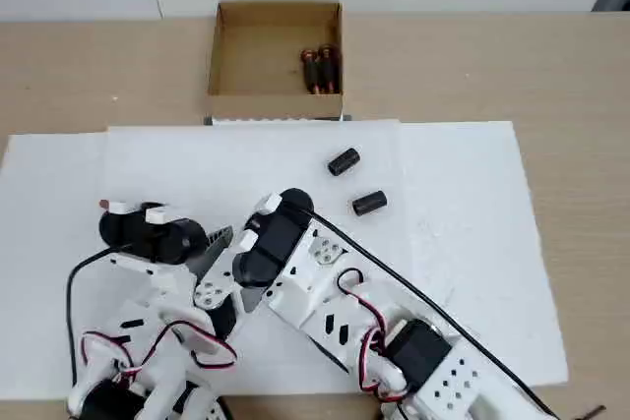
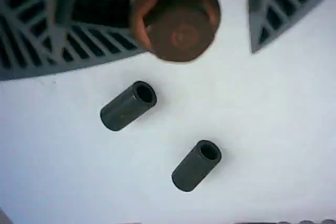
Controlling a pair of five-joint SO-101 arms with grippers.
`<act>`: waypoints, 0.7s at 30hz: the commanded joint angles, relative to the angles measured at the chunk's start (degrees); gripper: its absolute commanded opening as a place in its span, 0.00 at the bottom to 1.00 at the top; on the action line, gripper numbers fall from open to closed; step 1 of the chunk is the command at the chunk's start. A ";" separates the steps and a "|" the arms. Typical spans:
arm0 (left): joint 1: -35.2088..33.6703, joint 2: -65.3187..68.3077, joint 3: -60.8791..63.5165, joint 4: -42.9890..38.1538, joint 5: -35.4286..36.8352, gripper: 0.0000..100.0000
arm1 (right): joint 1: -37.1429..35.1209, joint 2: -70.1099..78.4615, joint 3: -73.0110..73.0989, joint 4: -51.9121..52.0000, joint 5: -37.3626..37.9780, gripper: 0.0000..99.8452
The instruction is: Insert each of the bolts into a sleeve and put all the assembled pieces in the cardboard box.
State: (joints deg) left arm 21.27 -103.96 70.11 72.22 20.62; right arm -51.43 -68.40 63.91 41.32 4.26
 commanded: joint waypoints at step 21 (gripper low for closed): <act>-2.46 -0.35 -9.01 -10.11 -3.52 0.01 | 5.58 -0.75 -1.49 -1.45 0.35 0.00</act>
State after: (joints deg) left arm 20.40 -103.87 62.99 64.40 19.21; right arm -47.82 -68.57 63.65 41.23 4.18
